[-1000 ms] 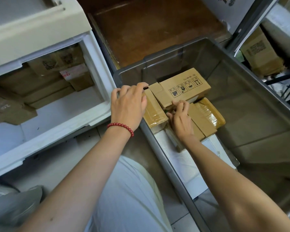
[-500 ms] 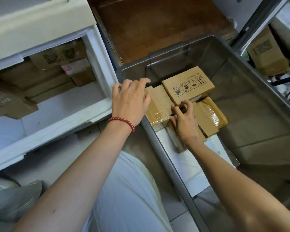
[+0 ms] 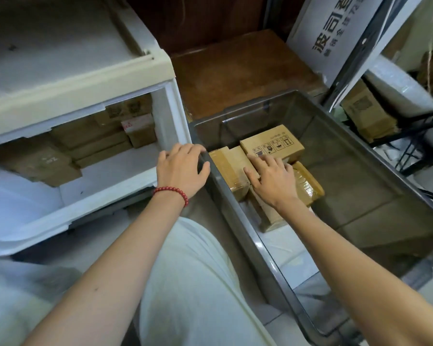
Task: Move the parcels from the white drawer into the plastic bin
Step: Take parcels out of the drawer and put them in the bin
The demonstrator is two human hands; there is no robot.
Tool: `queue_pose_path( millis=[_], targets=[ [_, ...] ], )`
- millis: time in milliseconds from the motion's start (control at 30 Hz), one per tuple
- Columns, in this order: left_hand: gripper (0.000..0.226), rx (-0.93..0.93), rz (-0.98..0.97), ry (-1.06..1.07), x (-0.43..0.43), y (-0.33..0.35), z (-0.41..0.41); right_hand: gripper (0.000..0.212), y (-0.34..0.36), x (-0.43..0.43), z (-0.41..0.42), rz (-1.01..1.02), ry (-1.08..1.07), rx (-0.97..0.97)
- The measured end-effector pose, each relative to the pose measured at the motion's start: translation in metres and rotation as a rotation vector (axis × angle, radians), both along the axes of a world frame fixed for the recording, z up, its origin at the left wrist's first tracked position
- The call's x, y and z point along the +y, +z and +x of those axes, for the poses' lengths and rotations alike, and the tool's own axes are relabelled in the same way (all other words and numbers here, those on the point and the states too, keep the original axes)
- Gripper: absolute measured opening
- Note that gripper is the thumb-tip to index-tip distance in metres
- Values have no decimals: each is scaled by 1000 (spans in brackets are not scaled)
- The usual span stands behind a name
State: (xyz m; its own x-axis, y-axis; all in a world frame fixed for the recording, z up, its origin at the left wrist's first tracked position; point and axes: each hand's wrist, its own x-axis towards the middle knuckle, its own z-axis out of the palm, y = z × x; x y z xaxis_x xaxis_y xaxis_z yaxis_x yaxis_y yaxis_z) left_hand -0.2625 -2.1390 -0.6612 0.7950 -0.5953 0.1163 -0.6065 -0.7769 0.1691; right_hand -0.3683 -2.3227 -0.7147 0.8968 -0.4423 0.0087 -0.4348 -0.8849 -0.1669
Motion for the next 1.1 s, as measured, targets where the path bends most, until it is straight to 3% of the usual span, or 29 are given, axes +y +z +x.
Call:
queue_pose_path(
  millis=[300, 500, 633, 1100],
  targets=[
    [41, 34, 41, 257, 114, 24, -12, 52, 76, 91, 27, 28, 212, -100],
    [48, 60, 53, 470, 209, 37, -14, 54, 85, 188, 58, 159, 333, -109],
    [52, 122, -64, 592, 240, 36, -7, 55, 81, 243, 87, 204, 363, -95],
    [66, 103, 61, 572, 271, -14, 92, 57, 1, 297, 191, 159, 465, -12]
  ],
)
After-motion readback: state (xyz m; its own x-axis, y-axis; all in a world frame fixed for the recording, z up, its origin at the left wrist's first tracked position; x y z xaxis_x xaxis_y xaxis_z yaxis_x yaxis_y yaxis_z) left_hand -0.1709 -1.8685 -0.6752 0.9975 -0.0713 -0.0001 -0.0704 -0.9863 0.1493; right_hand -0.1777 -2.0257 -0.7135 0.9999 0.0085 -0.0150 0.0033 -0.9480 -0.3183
